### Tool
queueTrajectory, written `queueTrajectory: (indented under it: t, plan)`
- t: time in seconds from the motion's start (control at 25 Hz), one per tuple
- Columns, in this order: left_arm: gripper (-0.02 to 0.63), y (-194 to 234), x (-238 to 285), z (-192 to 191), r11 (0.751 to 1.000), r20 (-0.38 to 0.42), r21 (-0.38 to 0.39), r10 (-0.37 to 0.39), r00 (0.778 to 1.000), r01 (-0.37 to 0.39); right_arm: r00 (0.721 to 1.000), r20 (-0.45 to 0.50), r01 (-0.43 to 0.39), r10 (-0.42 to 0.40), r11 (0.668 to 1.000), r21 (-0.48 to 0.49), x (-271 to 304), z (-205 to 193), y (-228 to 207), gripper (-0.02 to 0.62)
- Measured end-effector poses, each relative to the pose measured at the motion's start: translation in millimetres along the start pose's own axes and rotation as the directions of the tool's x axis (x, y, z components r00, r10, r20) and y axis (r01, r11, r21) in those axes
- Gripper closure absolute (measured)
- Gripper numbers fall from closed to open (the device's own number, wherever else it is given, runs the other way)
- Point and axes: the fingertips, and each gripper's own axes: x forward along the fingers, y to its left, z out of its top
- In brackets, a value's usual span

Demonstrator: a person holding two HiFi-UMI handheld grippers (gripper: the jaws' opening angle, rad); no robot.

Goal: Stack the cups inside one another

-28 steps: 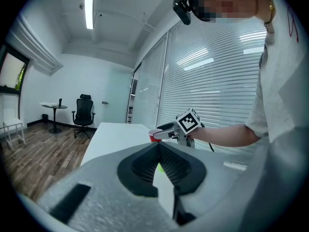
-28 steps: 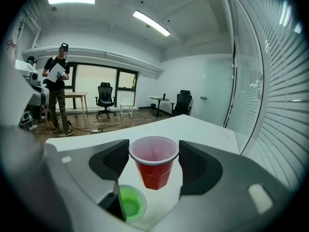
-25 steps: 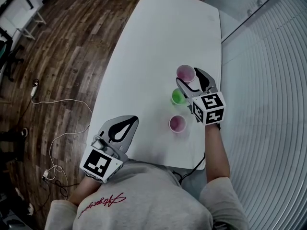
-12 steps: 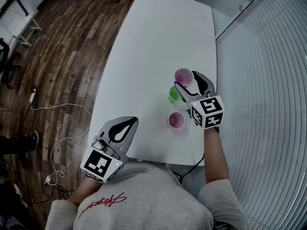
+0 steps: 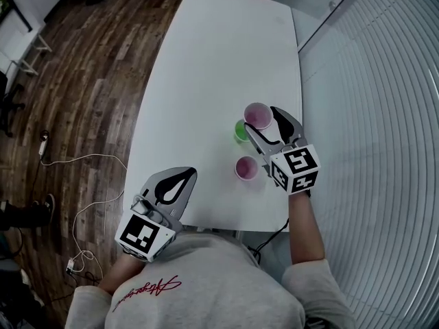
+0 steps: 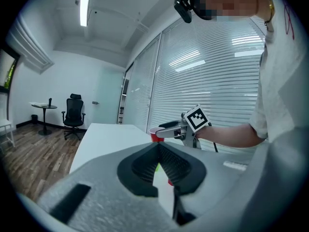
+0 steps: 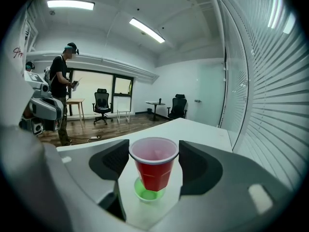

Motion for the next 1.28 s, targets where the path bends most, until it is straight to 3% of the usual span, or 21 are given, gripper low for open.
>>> queueTrajectory:
  t: [1.28]
  plan:
    - [0.612, -30.1, 32.2, -15.3, 0.993, -0.049, 0.003, -0.120, 0.992, 0.120, 0.995, 0.096, 0.001, -0.013, 0.993, 0.119, -56.8, -5.0, 26.0, 0.272]
